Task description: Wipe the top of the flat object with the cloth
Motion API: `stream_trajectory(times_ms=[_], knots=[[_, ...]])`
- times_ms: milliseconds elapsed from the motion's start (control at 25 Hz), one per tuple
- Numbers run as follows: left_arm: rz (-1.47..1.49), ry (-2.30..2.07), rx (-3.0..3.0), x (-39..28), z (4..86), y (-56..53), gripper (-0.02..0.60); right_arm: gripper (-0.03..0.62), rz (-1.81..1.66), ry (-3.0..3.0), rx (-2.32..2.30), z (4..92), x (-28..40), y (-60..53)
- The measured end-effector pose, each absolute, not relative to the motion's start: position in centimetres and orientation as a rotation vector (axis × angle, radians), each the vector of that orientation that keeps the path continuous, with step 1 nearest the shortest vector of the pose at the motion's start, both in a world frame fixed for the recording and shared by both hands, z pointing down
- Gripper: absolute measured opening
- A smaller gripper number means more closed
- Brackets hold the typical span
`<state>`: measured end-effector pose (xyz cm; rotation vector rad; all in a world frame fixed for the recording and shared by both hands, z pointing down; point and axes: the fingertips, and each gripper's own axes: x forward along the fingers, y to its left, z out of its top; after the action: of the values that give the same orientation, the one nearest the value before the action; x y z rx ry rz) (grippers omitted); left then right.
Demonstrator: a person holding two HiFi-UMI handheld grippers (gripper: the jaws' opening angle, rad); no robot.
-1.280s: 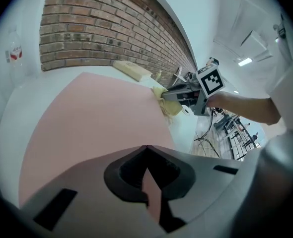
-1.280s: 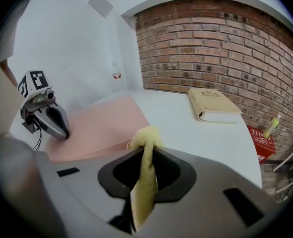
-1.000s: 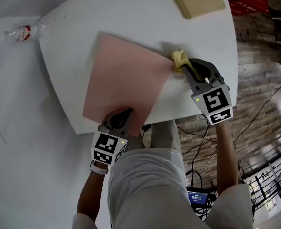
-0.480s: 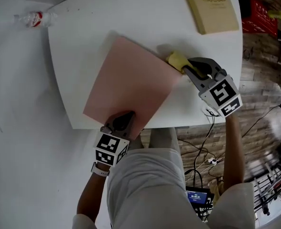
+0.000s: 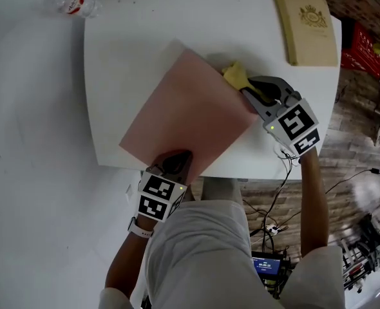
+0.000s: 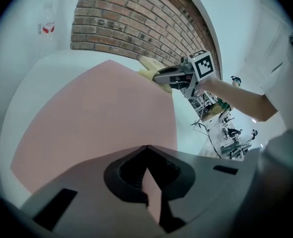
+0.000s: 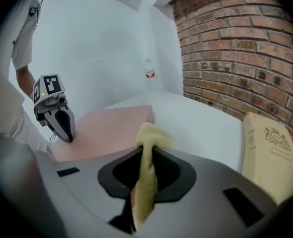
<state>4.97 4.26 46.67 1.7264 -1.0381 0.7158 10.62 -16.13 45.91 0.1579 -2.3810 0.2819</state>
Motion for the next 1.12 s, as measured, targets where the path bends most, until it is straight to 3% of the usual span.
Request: stream_trajectory(times_ms=[1120], knots=[[0.644,-1.04,1.726,5.4,46.4,3.7,0.018,0.06,0.088,-2.397,-0.017,44.6,-0.3,-20.4]])
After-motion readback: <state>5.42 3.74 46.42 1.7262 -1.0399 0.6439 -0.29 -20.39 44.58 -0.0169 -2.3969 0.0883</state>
